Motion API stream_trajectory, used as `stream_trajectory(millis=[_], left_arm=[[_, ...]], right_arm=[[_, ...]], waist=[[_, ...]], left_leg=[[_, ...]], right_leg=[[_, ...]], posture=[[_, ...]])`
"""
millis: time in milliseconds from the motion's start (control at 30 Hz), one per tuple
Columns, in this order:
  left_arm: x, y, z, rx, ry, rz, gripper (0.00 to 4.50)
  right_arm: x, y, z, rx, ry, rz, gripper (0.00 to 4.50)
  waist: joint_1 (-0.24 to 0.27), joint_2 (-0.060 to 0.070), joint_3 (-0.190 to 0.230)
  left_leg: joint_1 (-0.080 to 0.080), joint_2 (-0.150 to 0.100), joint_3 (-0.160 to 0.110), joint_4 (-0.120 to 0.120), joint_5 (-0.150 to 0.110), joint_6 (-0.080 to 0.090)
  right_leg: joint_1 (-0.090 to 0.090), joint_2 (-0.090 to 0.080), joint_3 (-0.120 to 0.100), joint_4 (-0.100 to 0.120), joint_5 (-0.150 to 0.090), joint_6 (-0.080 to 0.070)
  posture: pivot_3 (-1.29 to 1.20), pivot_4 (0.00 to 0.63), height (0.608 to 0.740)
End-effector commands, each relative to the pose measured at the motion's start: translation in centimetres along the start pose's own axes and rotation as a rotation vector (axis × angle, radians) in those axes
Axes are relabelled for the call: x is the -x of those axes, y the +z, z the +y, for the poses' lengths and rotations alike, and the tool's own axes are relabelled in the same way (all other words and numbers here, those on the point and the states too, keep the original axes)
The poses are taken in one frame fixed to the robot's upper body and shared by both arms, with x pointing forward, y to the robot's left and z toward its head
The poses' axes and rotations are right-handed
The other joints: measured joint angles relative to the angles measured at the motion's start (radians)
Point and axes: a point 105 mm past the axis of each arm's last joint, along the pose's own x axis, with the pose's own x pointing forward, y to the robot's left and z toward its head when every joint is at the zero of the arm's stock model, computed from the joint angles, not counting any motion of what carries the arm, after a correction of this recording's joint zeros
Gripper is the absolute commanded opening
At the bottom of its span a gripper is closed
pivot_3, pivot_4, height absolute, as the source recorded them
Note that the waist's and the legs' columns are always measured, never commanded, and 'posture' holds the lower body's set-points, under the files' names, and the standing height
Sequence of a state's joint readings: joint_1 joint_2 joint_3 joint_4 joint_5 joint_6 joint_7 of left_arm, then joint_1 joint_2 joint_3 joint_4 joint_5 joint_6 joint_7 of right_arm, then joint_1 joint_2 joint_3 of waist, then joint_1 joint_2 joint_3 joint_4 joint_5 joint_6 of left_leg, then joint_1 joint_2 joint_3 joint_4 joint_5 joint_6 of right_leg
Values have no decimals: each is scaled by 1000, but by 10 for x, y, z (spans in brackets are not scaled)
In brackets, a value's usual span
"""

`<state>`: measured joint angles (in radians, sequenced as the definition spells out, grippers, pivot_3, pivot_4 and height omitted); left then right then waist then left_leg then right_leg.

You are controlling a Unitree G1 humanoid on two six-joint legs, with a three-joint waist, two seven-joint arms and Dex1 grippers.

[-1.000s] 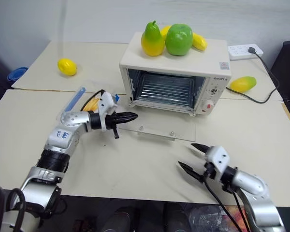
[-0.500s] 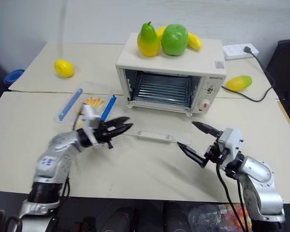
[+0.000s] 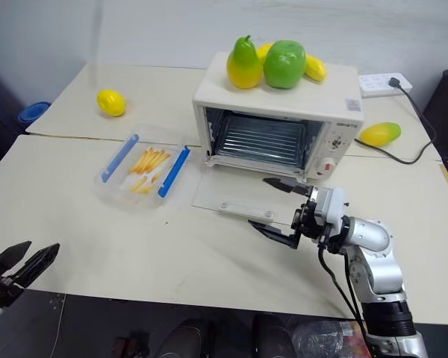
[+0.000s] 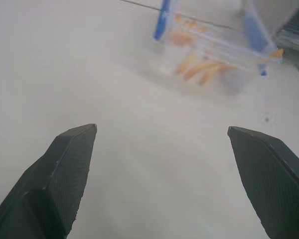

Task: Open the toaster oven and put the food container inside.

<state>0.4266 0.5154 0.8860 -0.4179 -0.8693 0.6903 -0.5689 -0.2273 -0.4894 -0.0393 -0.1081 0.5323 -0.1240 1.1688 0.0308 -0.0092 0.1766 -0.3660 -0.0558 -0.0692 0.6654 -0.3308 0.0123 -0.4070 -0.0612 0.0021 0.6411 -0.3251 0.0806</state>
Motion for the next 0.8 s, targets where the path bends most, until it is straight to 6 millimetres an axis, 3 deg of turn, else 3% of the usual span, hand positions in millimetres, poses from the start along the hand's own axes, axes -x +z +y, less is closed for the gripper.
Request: stream_trajectory(millis=[33, 133, 267, 433, 567, 667, 800], left_arm=[[-25, 18, -16, 58, 58, -11, 4467], [-58, 18, -24, 223, 113, 71, 4467], [-92, 38, -34, 295, 150, 104, 4467], [-125, 40, -47, 434, 201, 187, 4467], [-142, 37, -53, 449, 245, 246, 4467], [-151, 34, -56, 506, 255, 268, 3861], [-155, 36, -51, 541, 281, 272, 2656]], right_arm=[[1, 1, -1, 32, 22, -9, 4500], [3, -3, -3, 20, 20, 7, 4500], [4, -6, -3, 11, 19, 17, 4500], [5, -6, 0, 8, 9, 28, 4500], [5, -5, 5, -4, -10, 30, 4500], [5, -5, 8, -8, -26, 33, 4500], [3, -3, 7, -5, -49, 30, 4500]], waist=[[3, 0, 0], [-5, 0, 0], [-20, -1, -1], [-31, -1, -1], [-31, -1, -1], [-31, -1, -1], [-29, -1, -1]], left_leg=[[0, 0, -1, 0, 0, 0], [1, -1, -1, 0, 0, -2], [0, 0, -1, 0, 2, -5], [0, 0, 0, -1, 3, -7], [0, -1, 0, 0, 3, -7], [0, -1, 0, 0, 4, -7], [0, -1, 0, 1, 4, -8]], right_leg=[[1, 0, 0, 0, 0, 0], [-1, 0, 1, 3, 0, 0], [-4, 2, 2, 5, 0, 0], [-5, 2, 2, 6, 0, 0], [-5, 3, 2, 7, 0, 0], [-5, 3, 2, 6, 0, 0], [-5, 3, 2, 7, 0, 0]], posture=[[0, 150, 740], [0, 150, 740], [0, 150, 740], [0, 150, 740], [0, 150, 740], [0, 150, 740], [0, 150, 740]])
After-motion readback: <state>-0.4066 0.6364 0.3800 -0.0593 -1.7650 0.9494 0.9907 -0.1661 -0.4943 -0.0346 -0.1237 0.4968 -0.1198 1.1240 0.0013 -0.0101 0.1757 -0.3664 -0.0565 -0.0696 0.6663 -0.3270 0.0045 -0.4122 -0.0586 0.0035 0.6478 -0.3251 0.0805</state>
